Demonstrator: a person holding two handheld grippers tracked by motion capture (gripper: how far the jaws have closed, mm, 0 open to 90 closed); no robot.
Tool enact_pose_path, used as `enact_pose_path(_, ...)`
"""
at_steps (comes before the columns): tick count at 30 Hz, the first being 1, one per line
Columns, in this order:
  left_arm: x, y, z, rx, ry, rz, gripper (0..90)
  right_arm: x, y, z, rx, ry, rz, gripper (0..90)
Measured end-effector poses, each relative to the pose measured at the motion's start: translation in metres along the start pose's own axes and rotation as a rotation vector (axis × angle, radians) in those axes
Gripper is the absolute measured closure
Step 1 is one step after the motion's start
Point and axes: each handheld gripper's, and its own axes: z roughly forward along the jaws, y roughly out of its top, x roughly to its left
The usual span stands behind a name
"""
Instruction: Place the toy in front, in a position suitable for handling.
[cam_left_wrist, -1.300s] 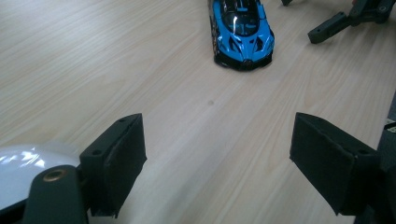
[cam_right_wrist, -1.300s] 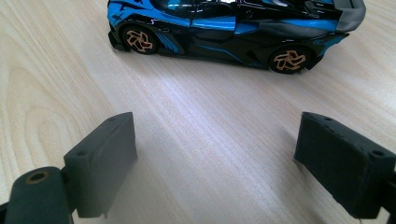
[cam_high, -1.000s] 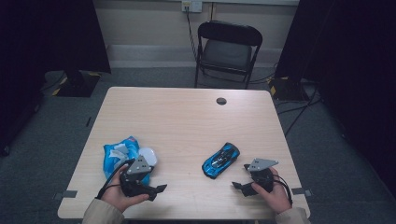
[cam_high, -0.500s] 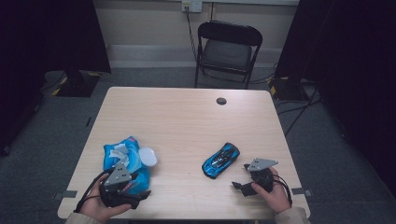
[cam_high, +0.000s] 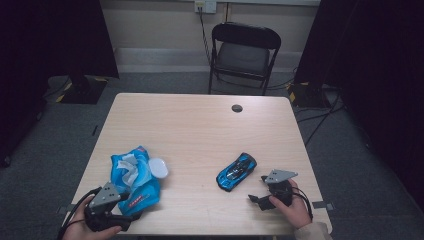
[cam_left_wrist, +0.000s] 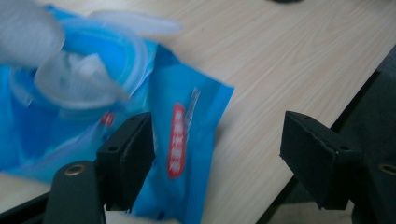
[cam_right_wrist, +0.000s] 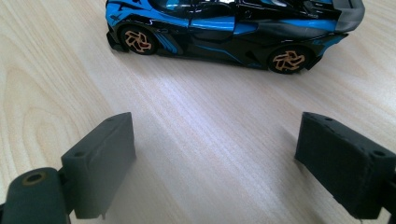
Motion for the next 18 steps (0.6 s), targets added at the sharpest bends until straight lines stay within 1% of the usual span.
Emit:
enact_pose_path(1,0.001,-0.004,-0.002,0.004,0.002,-0.017,25.6,0.0,0.0,0.0,0.0,0.0,0.0,10.9)
enact_pose_path(2,0.004,-0.009,-0.004,0.011,0.01,-0.016,25.5,0.0,0.0,0.0,0.0,0.0,0.0,10.9)
enact_pose_path(5,0.012,-0.022,-0.007,0.009,0.049,-0.036,24.4,0.0,0.0,0.0,0.0,0.0,0.0,10.8)
enact_pose_path(7,0.016,-0.027,-0.006,0.005,0.079,-0.069,22.9,0.0,0.0,0.0,0.0,0.0,0.0,10.9)
enact_pose_path(8,0.019,-0.029,-0.004,0.005,0.089,-0.075,22.3,0.0,0.0,0.0,0.0,0.0,0.0,10.9)
enact_pose_path(10,0.023,-0.033,0.001,0.005,0.083,-0.091,20.6,0.0,0.0,0.0,0.0,0.0,0.0,10.8)
enact_pose_path(11,0.024,-0.034,0.004,0.018,0.09,-0.095,20.4,0.0,0.0,0.0,0.0,0.0,0.0,10.9)
enact_pose_path(12,0.024,-0.035,0.006,0.026,0.101,-0.09,19.9,0.0,0.0,0.0,0.0,0.0,0.0,10.9)
enact_pose_path(14,0.025,-0.035,0.01,0.026,0.109,-0.091,18.7,0.0,0.0,0.0,0.0,0.0,0.0,10.9)
enact_pose_path(15,0.025,-0.035,0.012,0.016,0.117,-0.102,17.9,0.0,0.0,0.0,0.0,0.0,0.0,10.9)
enact_pose_path(17,0.027,-0.033,0.016,0.015,0.144,-0.107,15.9,0.0,0.0,0.0,0.0,0.0,0.0,10.9)
enact_pose_path(18,0.028,-0.033,0.018,0.017,0.141,-0.104,16.3,0.0,0.0,0.0,0.0,0.0,0.0,10.9)
